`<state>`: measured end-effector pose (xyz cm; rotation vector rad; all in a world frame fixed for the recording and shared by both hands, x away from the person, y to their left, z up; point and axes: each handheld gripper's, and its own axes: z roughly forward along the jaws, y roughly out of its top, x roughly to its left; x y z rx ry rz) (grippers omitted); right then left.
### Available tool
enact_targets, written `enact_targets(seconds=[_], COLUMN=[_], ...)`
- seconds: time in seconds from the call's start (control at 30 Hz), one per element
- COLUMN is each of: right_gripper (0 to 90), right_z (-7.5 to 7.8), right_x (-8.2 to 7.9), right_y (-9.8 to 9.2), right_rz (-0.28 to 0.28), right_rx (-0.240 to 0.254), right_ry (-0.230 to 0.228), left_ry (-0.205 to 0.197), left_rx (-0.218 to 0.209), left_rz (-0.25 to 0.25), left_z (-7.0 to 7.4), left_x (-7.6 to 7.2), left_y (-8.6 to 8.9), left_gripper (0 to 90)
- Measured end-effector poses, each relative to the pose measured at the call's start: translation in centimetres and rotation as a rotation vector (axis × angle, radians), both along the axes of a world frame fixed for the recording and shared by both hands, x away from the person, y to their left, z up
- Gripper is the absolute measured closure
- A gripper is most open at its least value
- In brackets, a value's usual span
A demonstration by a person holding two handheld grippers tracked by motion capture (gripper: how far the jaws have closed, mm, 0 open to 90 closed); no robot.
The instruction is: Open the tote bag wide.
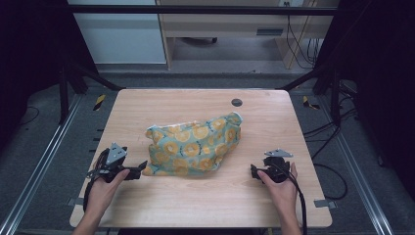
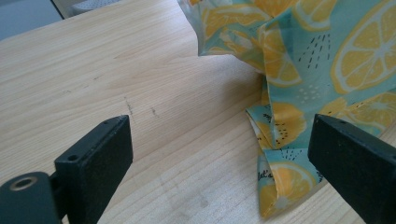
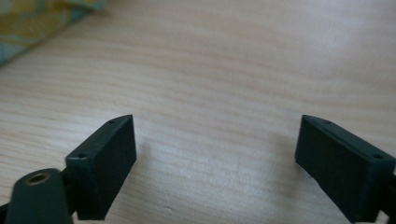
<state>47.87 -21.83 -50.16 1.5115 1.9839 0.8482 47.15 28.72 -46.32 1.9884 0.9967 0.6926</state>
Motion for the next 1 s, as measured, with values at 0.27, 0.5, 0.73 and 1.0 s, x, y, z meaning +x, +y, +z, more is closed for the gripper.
enact_targets(seconds=[0.27, 0.5, 0.73, 1.0], right_gripper=[24.6, 29.3, 29.1, 29.5], right_z=[4.4, 10.9, 15.2, 16.5], right_x=[-2.6, -1.3, 1.3, 4.5], right_y=[2.8, 6.1, 8.6, 10.3], right_rz=[0.051, 0.174, 0.225, 0.219], right_rx=[-0.015, -0.017, -0.001, 0.009], right_ry=[-0.16, -0.213, -0.201, -0.144], left_ry=[-0.006, -0.022, -0.031, -0.035], left_rx=[0.016, 0.024, 0.025, 0.022], left_rz=[0.001, 0.0, -0.005, -0.007], left_z=[0.1, 0.1, 0.3, 0.3], left_x=[-0.5, -0.6, -0.7, -0.7], left_y=[-0.1, -0.3, -0.2, -0.3], left_gripper=[6.2, 6.2, 6.3, 6.3])
